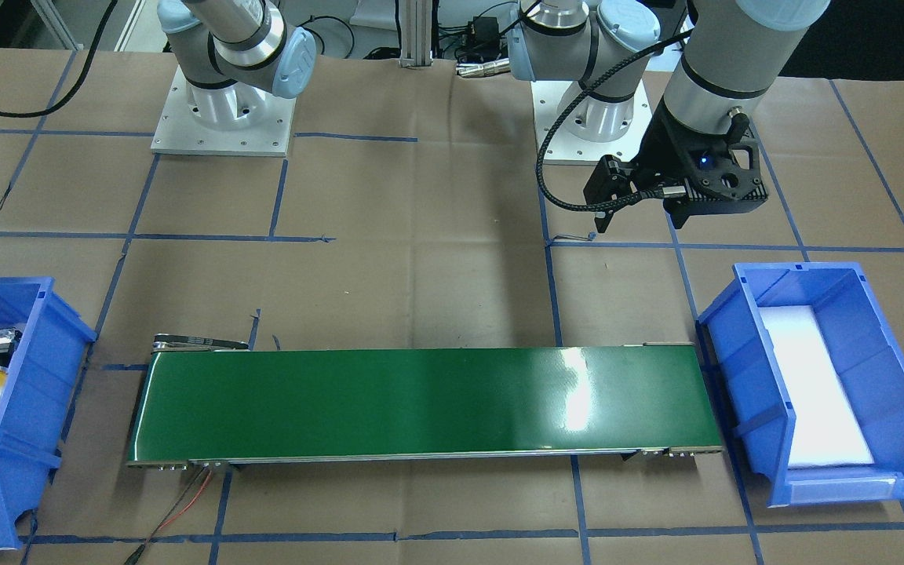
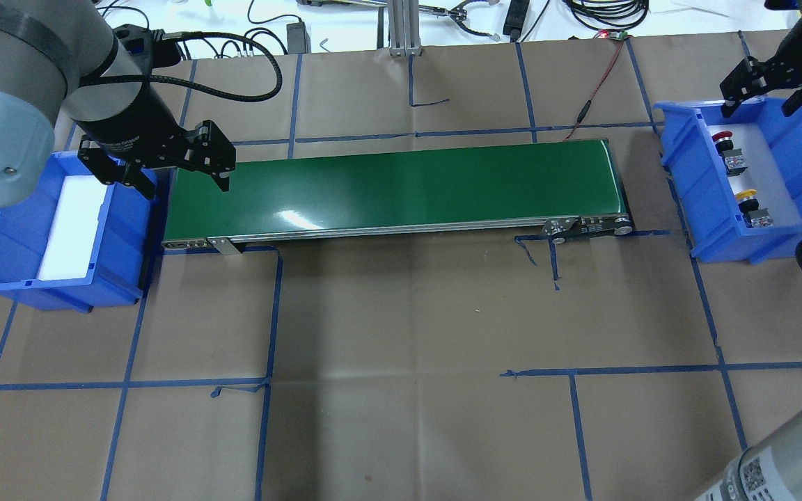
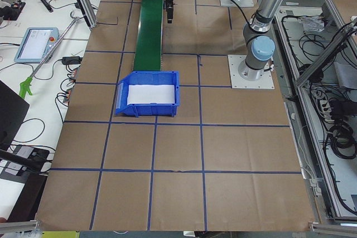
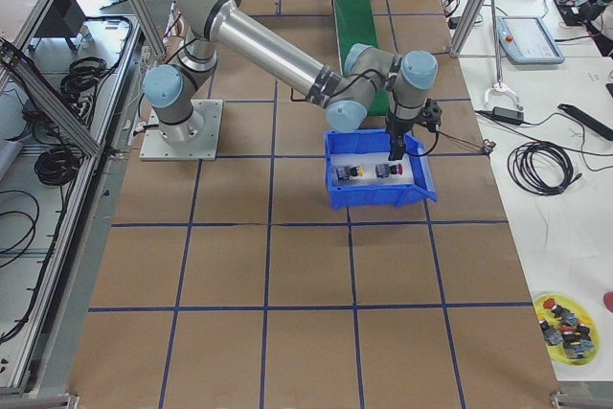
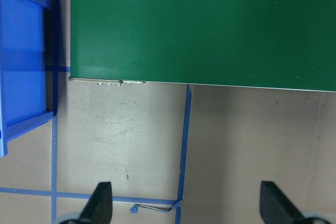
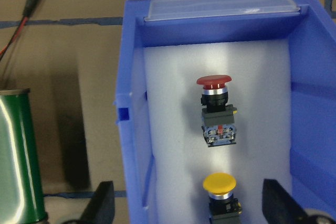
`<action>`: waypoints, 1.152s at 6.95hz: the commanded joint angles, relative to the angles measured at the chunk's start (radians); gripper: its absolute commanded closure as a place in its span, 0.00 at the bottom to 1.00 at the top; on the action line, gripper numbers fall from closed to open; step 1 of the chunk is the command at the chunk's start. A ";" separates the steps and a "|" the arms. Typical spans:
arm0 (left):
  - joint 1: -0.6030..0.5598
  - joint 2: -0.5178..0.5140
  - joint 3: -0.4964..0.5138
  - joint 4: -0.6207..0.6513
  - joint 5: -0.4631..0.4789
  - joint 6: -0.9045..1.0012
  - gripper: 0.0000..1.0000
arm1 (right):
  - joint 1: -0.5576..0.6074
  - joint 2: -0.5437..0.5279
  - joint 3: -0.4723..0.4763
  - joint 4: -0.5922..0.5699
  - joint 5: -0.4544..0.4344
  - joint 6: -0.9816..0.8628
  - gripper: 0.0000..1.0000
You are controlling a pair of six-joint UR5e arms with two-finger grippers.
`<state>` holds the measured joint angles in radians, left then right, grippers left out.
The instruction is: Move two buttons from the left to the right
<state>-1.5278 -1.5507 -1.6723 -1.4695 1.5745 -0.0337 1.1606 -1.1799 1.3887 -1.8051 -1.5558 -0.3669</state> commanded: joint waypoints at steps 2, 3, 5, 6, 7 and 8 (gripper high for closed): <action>0.000 0.000 -0.001 0.000 -0.001 0.000 0.00 | 0.204 -0.198 -0.003 0.200 0.008 0.154 0.00; 0.000 0.000 -0.001 0.000 -0.001 0.000 0.00 | 0.300 -0.284 -0.005 0.243 0.014 0.154 0.00; 0.000 0.000 -0.001 0.002 -0.001 0.000 0.00 | 0.414 -0.330 -0.005 0.288 0.013 0.152 0.00; 0.000 0.000 -0.001 0.002 -0.001 0.000 0.00 | 0.421 -0.346 0.006 0.308 0.013 0.146 0.00; 0.000 0.000 -0.001 0.002 -0.001 0.000 0.00 | 0.430 -0.349 0.004 0.431 0.011 0.152 0.00; 0.000 0.000 -0.001 0.002 -0.001 0.000 0.00 | 0.429 -0.354 0.000 0.490 0.011 0.152 0.00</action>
<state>-1.5278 -1.5509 -1.6736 -1.4681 1.5739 -0.0338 1.5849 -1.5272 1.3907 -1.3975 -1.5443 -0.2160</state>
